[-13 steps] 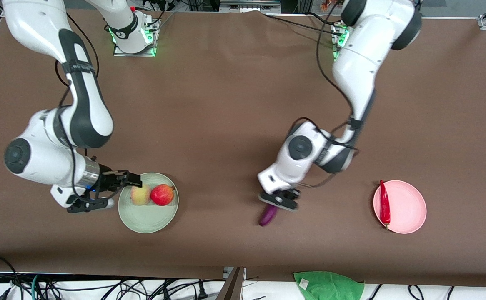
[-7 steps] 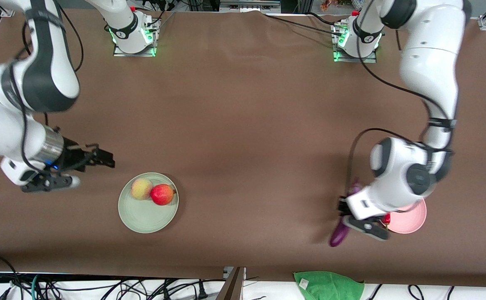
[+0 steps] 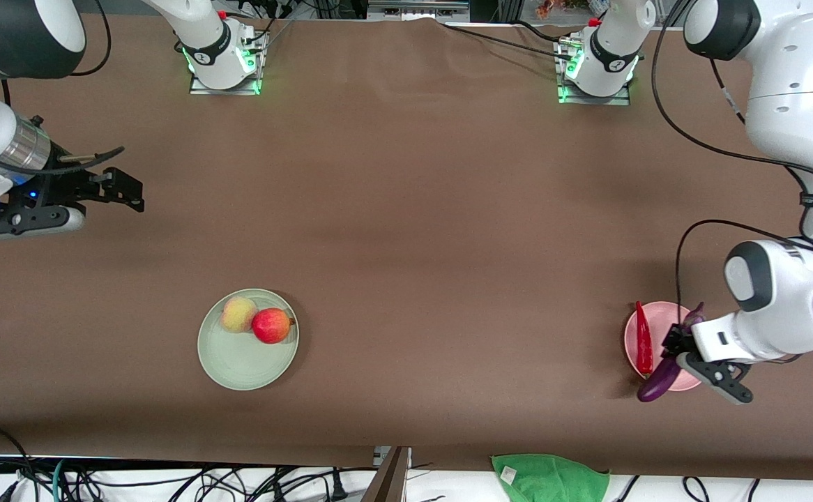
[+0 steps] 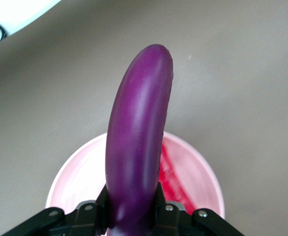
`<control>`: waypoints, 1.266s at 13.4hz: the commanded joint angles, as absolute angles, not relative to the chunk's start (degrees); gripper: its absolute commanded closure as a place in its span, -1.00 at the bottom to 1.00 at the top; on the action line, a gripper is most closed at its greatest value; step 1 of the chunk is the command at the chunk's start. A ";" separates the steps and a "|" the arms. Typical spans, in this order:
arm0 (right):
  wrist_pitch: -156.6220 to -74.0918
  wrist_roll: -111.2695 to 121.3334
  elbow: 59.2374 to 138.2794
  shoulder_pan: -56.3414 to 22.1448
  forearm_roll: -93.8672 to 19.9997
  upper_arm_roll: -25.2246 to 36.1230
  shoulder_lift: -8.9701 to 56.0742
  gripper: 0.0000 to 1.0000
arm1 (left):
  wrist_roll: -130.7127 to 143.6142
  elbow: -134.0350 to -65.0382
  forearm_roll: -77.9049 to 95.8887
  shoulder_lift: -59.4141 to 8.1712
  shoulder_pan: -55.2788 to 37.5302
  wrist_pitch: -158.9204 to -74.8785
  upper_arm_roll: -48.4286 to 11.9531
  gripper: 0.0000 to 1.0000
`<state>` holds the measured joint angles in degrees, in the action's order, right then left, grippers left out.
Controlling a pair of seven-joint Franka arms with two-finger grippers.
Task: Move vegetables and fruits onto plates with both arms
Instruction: 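Carry the eggplant to the pink plate while the right gripper withdraws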
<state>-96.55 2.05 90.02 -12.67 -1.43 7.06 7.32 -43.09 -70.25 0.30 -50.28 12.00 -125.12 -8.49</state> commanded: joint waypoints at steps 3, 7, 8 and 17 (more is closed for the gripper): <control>-98.00 1.41 88.95 -12.04 -0.79 6.94 8.35 -1.00 | -45.97 -73.56 2.11 -49.57 13.53 -125.77 -9.05 1.00; -98.09 1.41 88.68 -12.65 -0.27 6.86 8.78 -1.00 | -45.88 -73.48 2.20 -50.18 13.97 -126.04 -9.05 0.64; -98.00 1.58 88.51 -12.66 -0.35 6.77 9.49 -1.00 | -45.70 -73.39 2.20 -50.19 14.06 -126.04 -9.05 0.41; -98.00 1.58 84.99 -12.48 2.55 6.86 9.49 -1.00 | -44.22 -72.60 6.24 -49.49 14.24 -125.07 -9.05 -1.00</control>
<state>-98.70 2.05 86.15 -12.58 1.28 7.19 9.05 -44.08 -72.45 4.89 -50.76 13.74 -125.69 -8.55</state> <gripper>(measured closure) 0.000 0.044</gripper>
